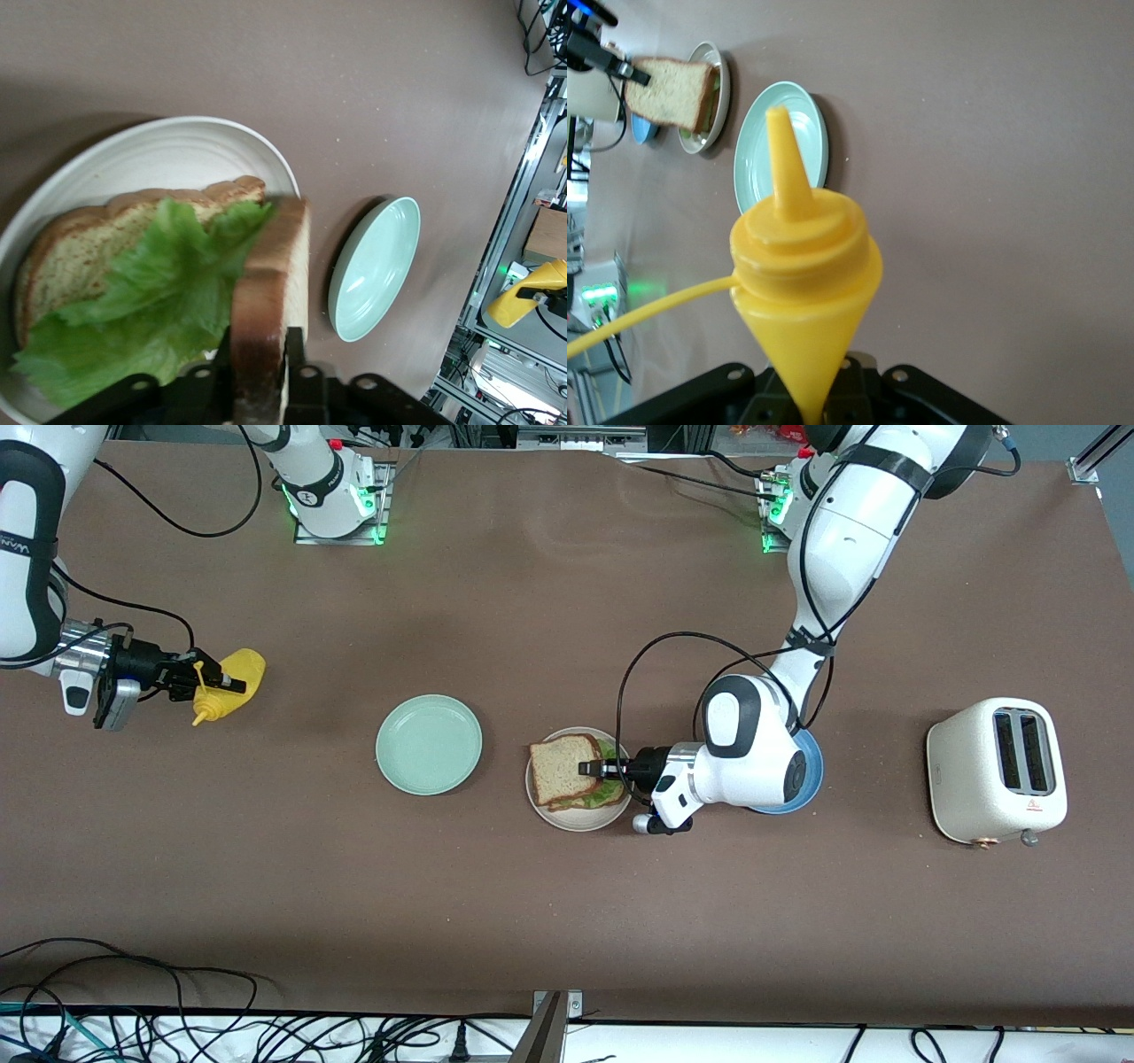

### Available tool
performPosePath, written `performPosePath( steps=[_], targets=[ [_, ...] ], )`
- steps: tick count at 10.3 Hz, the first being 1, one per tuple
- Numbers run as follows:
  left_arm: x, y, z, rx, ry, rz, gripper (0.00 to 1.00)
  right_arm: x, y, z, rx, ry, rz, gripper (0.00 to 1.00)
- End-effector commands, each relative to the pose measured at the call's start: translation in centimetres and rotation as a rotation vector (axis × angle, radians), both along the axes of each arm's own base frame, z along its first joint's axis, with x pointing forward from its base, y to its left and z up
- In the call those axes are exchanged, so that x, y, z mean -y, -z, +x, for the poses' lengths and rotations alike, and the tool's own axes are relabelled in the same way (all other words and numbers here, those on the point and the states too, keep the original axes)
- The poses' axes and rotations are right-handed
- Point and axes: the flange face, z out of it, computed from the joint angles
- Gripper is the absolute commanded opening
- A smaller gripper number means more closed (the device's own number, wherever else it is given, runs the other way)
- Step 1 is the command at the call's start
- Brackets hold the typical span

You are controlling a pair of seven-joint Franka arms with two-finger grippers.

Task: Make sandwich on beige plate with both arms

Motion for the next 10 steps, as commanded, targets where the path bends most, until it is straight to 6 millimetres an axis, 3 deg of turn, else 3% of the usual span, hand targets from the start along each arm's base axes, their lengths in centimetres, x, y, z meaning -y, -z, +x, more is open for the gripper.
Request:
performPosePath(
  steps=[1, 2, 7, 8, 10],
  targets=[
    [-1.0, 0.1, 1.1, 0.018, -0.024, -0.008, 1.0, 0.0, 0.1, 0.0, -0.061, 0.061, 0.024, 0.0],
    [-2.3, 0.1, 1.7, 0.019, -0.041, -0.008, 1.0, 0.0, 0.4, 0.0, -0.035, 0.029, 0.017, 0.0],
    [-9.1, -0.2, 4.2, 0.076, -0.034, 0.002, 1.0, 1.6, 3.6, 0.9, 0.451, -0.311, -0.056, 0.0],
    [-9.8, -1.3, 4.2, 0.112, 0.048, 0.082, 1.0, 1.7, 4.4, 1.0, 0.543, -0.36, -0.042, 0.0],
    [-13.1, -3.5, 4.9, 0.182, 0.163, 0.244, 1.0, 1.4, 6.5, 1.2, 0.669, -0.434, -0.019, 0.0]
  ],
)
